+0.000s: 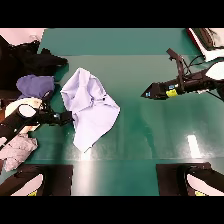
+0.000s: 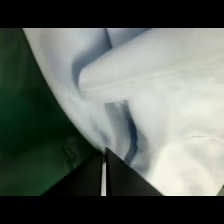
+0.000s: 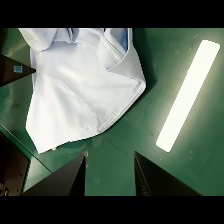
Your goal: Fold the shirts.
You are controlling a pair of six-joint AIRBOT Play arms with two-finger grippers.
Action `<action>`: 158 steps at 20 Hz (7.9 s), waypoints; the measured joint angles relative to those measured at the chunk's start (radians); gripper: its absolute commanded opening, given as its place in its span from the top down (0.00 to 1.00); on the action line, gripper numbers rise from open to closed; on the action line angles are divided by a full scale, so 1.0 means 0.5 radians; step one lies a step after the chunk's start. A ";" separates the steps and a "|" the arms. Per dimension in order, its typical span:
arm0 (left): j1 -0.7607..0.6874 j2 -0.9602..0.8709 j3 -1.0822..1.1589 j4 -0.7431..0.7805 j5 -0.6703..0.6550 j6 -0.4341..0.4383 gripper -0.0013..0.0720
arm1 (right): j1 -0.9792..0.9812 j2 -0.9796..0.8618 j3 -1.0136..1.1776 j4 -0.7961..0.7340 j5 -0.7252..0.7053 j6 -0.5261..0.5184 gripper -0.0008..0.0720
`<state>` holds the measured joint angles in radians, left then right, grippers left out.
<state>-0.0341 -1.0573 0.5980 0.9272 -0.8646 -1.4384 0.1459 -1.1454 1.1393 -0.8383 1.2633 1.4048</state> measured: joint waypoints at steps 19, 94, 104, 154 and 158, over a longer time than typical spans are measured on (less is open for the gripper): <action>0.000 0.005 0.497 0.253 -0.473 0.060 0.95 | 0.974 -0.649 -0.465 0.449 -0.971 0.224 0.23; 0.001 -0.483 1.244 0.919 -0.840 -0.037 0.24 | -0.289 -0.462 0.987 -0.967 -0.085 0.346 0.30; -0.002 -0.035 0.329 1.051 -0.628 -0.201 0.24 | -0.319 -0.245 0.987 -0.881 0.249 0.227 0.30; -0.002 0.415 1.525 0.544 -0.463 -0.144 0.95 | -0.616 0.723 0.054 -0.673 -0.537 0.269 0.97; -0.002 0.464 2.058 0.536 -0.472 -0.145 0.95 | -0.617 0.916 0.487 -0.678 -0.603 0.211 0.97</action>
<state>-0.0349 -0.8253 1.6272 1.1954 -1.1004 -1.5108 -0.1627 -0.6872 1.3827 -1.1774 0.9615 1.5101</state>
